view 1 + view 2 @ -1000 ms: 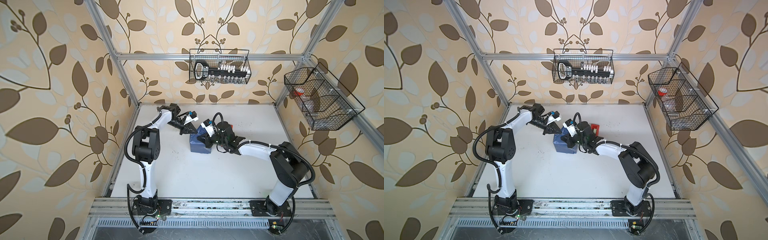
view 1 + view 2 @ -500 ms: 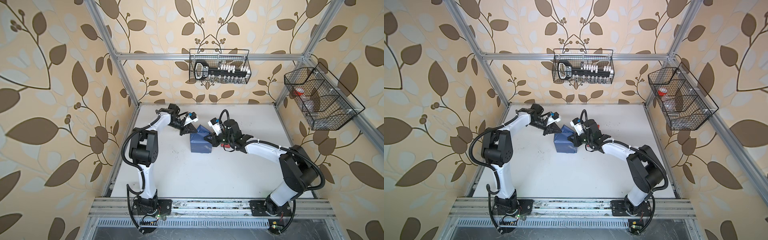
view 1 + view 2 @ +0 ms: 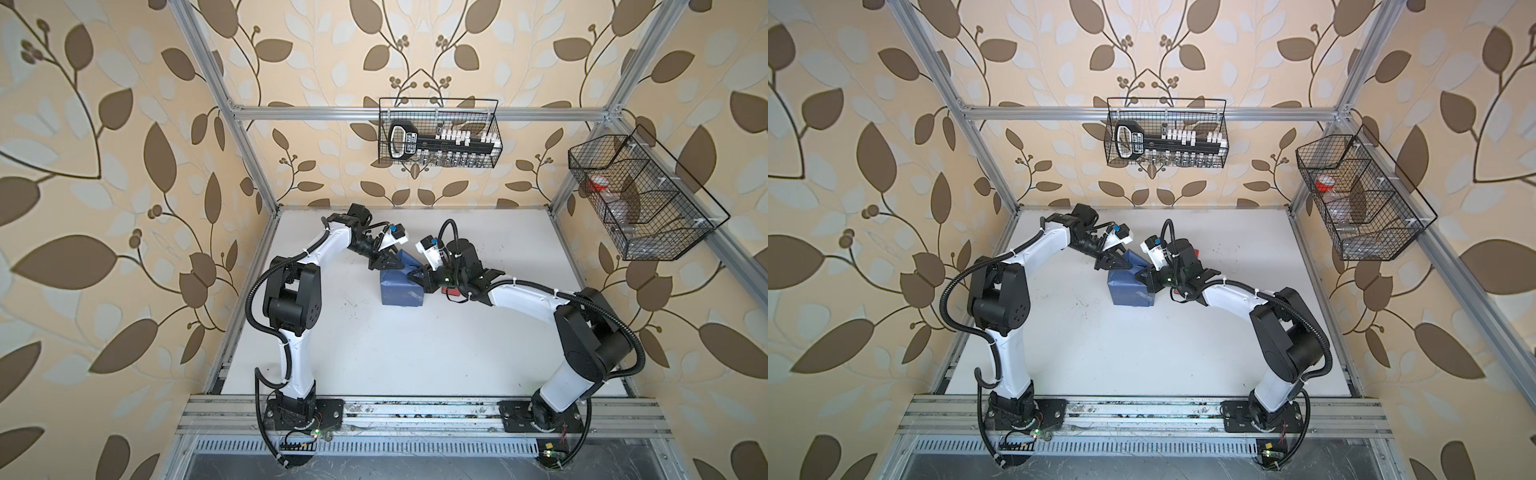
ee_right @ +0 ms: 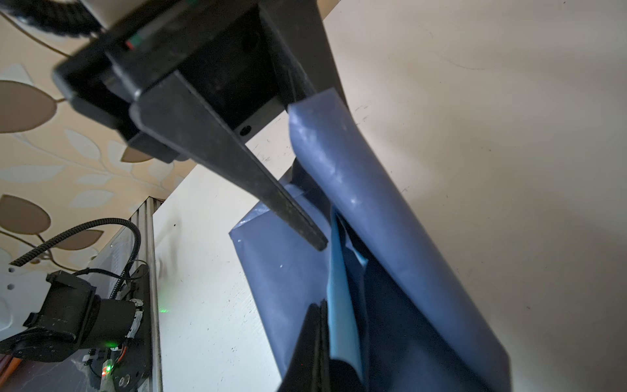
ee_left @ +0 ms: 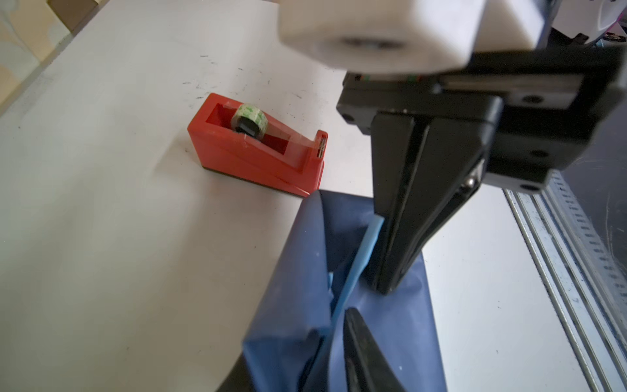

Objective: Wrap a gift box in wrapping paper
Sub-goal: Fold the wrapping paper for the gift box.

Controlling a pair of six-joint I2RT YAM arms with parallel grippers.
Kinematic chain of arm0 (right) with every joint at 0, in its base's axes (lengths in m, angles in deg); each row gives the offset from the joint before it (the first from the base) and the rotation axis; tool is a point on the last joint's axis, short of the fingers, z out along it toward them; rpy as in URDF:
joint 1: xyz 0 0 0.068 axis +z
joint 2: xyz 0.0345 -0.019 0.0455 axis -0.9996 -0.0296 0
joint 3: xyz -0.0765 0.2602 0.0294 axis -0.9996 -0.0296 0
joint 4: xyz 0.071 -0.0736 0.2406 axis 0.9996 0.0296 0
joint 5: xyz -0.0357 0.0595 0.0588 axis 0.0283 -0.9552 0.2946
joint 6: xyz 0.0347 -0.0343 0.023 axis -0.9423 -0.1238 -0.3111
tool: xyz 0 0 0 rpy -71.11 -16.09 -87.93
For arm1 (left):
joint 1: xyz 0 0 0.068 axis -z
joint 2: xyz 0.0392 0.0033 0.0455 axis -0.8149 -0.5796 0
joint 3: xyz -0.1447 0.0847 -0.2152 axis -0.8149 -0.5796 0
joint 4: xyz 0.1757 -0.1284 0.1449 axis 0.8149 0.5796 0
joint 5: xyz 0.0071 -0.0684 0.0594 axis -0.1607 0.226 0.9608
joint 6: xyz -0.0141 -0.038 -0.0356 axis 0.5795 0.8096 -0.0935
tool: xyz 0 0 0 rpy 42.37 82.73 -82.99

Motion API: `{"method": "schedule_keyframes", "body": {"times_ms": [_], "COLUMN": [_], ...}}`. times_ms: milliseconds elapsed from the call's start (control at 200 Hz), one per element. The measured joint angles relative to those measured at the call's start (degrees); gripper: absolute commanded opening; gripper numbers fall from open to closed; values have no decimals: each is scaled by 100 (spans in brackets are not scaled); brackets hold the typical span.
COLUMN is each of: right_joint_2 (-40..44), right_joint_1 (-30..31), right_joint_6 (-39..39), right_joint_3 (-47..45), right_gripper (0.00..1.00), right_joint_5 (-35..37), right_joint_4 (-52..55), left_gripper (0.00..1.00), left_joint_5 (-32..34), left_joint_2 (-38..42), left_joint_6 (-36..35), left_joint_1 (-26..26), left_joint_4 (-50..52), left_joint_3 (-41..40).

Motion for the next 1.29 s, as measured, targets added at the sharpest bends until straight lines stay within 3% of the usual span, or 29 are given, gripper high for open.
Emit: {"method": "schedule_keyframes", "body": {"times_ms": [145,245,915,980,1105,1295], "right_joint_2": [-2,-2,15,11,-17,-92], "right_joint_1": [-24,-31,-358,-393,-402,-413], "right_joint_6": [-2,0,-385,-415,-461,-474], "right_joint_3": [0,0,0,0,0,-2], "right_gripper": [6,6,9,8,8,8], "right_joint_5": [-42,-92,-463,-431,-352,-273], "right_joint_4": [-2,-4,-26,-31,-83,-216], "left_gripper": [5,0,0,3,19,22], "left_joint_5": [57,66,210,243,299,328], "left_joint_2": [0,4,422,422,422,452], "left_joint_6": [101,22,-195,-195,-216,-245], "left_joint_1": [98,98,138,138,138,160], "left_joint_4": [61,111,-267,-297,-293,-195], "left_joint_3": [2,0,-557,-560,-562,-568]}}
